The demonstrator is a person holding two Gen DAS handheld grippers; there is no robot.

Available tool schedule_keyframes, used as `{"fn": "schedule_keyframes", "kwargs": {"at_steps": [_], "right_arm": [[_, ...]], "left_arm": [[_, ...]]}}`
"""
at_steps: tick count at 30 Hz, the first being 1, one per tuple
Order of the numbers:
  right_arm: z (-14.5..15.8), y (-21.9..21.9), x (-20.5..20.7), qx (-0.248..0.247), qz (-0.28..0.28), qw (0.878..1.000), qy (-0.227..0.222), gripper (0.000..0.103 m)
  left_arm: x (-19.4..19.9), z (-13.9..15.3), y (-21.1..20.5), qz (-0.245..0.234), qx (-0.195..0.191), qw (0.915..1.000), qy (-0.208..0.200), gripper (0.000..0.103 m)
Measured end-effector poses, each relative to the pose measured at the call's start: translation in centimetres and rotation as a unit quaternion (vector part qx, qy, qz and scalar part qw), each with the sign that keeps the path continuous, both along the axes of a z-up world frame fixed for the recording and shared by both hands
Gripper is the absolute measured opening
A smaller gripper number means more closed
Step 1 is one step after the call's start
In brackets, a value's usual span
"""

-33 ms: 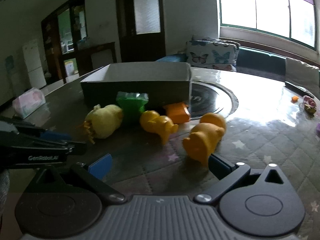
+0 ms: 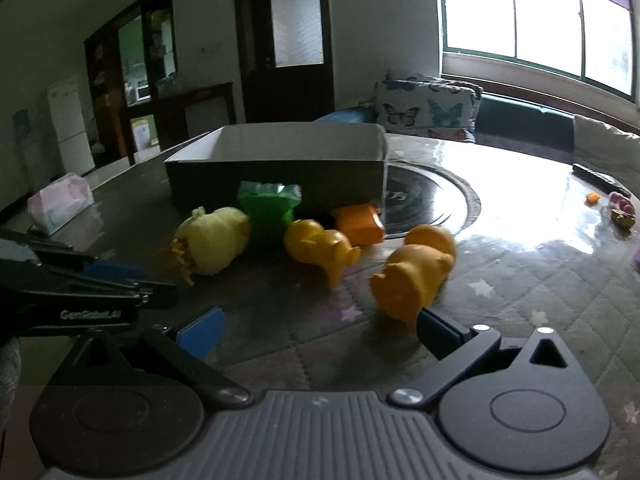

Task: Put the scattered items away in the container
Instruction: 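Move the left gripper toward the yellow chick plush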

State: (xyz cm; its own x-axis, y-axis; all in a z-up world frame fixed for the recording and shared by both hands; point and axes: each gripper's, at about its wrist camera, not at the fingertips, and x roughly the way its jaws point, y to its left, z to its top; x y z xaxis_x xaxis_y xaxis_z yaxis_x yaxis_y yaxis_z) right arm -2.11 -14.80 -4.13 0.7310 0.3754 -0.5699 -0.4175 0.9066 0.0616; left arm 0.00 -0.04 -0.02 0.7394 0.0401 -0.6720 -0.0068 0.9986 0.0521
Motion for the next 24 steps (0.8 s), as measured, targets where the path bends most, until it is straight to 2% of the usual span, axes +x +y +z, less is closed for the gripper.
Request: {"fn": "schedule_keyframes", "kwargs": {"at_steps": [13,24], "right_arm": [[-0.8,1.4,-0.9,-0.007,0.017,0.999,0.026,0.103],[-0.8,1.5,-1.0,-0.013,0.017,0.999,0.032,0.103]], "left_arm": [[0.0,-0.4,-0.4,-0.004,-0.002,0.9996,0.028,0.036],[0.2,-0.6,-0.7,-0.002,0.004,0.9992,0.04,0.036]]}}
